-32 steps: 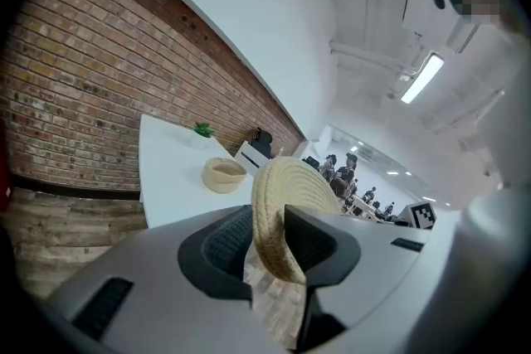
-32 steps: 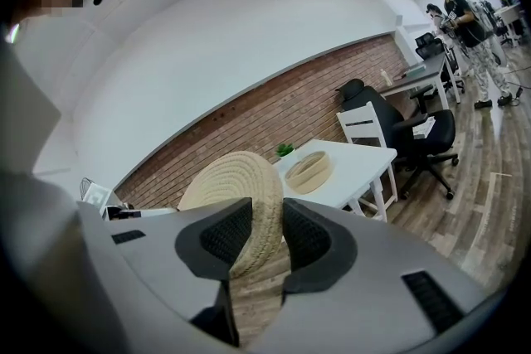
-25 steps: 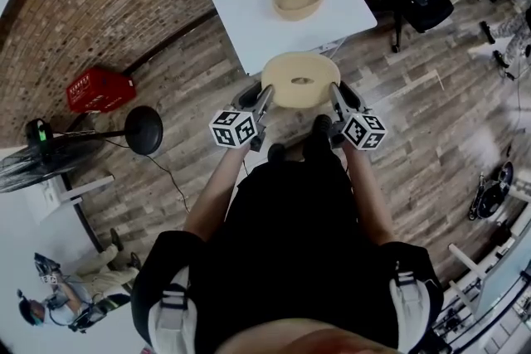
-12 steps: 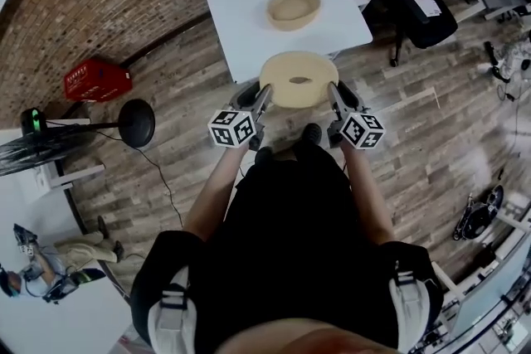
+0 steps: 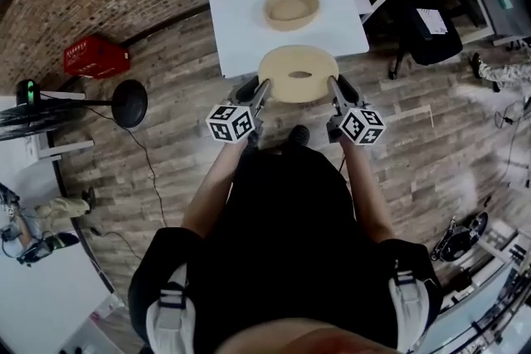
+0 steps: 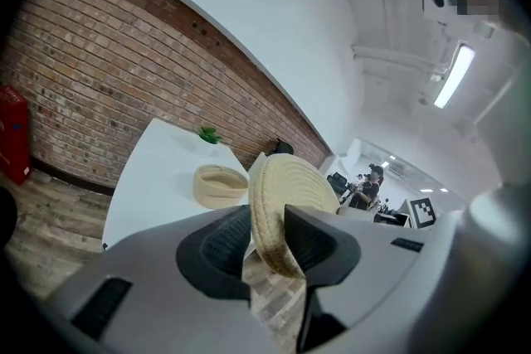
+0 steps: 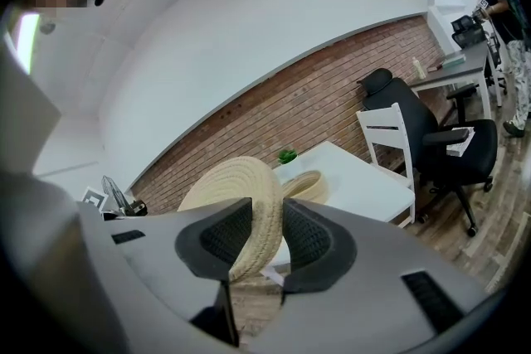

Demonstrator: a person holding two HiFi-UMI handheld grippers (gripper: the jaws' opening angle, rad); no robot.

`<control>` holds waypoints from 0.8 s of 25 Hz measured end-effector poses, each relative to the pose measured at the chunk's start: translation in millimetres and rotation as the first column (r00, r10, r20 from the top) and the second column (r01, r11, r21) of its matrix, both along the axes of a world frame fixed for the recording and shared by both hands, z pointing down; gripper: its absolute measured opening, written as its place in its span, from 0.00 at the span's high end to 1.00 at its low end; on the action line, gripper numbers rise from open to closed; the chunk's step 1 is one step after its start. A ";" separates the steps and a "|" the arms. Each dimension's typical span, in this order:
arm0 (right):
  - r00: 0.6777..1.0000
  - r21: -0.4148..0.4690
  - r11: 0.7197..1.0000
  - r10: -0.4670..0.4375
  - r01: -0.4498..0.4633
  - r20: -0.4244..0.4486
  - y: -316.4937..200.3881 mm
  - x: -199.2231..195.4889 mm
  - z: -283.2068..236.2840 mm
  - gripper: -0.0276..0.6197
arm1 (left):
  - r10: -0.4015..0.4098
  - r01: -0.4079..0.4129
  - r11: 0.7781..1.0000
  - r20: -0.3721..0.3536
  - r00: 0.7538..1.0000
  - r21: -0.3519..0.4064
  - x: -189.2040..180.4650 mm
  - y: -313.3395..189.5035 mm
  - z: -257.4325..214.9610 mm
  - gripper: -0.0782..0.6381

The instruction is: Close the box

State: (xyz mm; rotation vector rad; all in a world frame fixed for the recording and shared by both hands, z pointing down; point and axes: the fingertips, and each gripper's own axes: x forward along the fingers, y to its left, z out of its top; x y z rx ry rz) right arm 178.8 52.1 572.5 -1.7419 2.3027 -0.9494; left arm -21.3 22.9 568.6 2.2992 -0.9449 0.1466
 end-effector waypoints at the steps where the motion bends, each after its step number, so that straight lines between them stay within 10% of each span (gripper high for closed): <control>1: 1.000 0.004 1.000 -0.011 0.011 0.001 -2.9 2.1 -0.2 0.79 | -0.010 0.010 1.000 0.001 1.000 0.003 1.7 -1.0 -0.4 0.71; 20: 0.996 0.038 0.995 -0.093 0.094 -0.017 -30.2 20.6 -11.1 0.79 | -0.092 0.092 0.996 0.009 0.996 0.018 19.2 -16.0 -9.8 0.71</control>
